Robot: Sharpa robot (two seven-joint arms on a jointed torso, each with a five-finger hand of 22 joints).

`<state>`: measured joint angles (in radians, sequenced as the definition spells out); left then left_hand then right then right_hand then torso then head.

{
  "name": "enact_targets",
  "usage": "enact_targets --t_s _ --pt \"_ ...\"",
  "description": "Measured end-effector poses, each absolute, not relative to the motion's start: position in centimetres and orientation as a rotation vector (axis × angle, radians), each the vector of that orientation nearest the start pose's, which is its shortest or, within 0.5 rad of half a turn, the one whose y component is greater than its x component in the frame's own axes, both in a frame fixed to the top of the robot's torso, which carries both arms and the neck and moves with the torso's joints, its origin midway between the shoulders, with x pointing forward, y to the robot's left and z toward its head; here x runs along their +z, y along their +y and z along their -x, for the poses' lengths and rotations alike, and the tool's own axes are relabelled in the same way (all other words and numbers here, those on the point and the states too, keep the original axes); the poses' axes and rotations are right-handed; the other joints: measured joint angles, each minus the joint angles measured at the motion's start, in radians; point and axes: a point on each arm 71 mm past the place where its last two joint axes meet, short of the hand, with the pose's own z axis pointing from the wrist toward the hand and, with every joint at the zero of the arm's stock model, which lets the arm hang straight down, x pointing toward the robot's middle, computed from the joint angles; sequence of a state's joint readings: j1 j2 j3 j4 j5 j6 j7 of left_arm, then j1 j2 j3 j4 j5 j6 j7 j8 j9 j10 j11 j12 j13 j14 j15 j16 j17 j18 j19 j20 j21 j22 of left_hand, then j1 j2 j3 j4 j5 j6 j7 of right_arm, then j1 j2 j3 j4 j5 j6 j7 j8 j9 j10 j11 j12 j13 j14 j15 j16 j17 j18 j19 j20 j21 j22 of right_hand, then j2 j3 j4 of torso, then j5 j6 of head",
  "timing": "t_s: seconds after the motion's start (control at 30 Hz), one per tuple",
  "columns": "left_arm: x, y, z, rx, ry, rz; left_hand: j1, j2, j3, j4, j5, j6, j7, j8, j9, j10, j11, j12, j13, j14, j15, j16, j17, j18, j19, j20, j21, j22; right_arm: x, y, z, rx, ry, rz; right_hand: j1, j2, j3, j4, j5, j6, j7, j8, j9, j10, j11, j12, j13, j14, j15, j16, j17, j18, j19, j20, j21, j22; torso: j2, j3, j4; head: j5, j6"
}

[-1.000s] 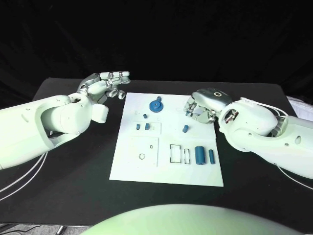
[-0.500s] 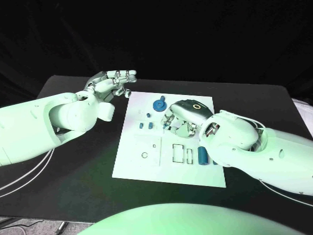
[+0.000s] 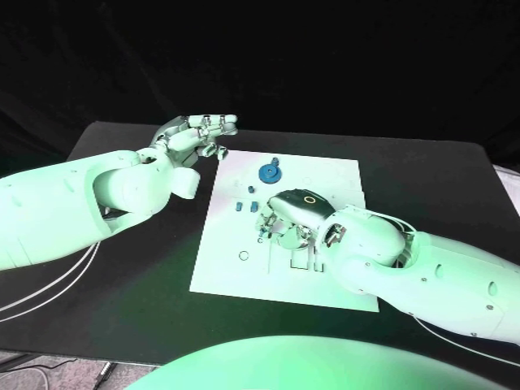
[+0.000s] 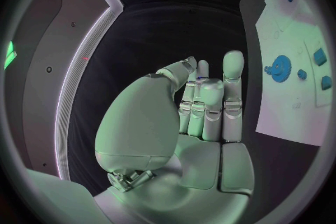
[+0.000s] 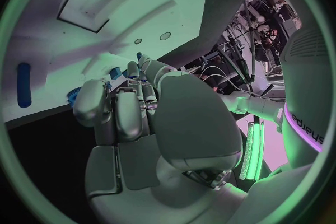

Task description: Assemble the parts on the task board

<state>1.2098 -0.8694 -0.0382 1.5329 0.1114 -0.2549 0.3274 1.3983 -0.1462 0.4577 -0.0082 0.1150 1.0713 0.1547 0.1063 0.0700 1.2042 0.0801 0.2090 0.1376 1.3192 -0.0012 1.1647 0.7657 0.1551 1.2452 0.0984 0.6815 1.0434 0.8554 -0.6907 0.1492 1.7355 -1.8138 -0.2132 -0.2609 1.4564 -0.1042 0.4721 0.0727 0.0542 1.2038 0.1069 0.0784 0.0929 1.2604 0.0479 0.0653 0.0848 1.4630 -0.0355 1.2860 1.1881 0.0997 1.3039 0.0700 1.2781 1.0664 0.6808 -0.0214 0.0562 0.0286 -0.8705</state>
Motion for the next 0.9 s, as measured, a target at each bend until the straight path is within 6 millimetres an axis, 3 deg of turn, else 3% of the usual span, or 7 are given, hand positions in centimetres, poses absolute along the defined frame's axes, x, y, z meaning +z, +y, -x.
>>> enact_targets --t_s 0.9 --pt "-17.8 21.6 -48.8 -1.59 1.459 1.267 0.0 0.0 0.0 0.0 0.0 0.0 0.0 0.0 -0.001 -0.004 -0.004 0.0 0.0 0.0 0.0 0.0 0.001 0.0 0.0 0.0 -0.004 0.0 -24.9 -7.2 -39.2 0.795 1.745 0.37 -0.008 0.0 0.003 -0.003 -0.001 0.0 0.004 0.0 0.0 -0.002 0.002 -0.003 -0.002 0.003 0.003 0.0 -0.001 0.0 0.0 0.0 0.0 -0.003 0.001 0.0011 0.0009 0.008 -0.002"
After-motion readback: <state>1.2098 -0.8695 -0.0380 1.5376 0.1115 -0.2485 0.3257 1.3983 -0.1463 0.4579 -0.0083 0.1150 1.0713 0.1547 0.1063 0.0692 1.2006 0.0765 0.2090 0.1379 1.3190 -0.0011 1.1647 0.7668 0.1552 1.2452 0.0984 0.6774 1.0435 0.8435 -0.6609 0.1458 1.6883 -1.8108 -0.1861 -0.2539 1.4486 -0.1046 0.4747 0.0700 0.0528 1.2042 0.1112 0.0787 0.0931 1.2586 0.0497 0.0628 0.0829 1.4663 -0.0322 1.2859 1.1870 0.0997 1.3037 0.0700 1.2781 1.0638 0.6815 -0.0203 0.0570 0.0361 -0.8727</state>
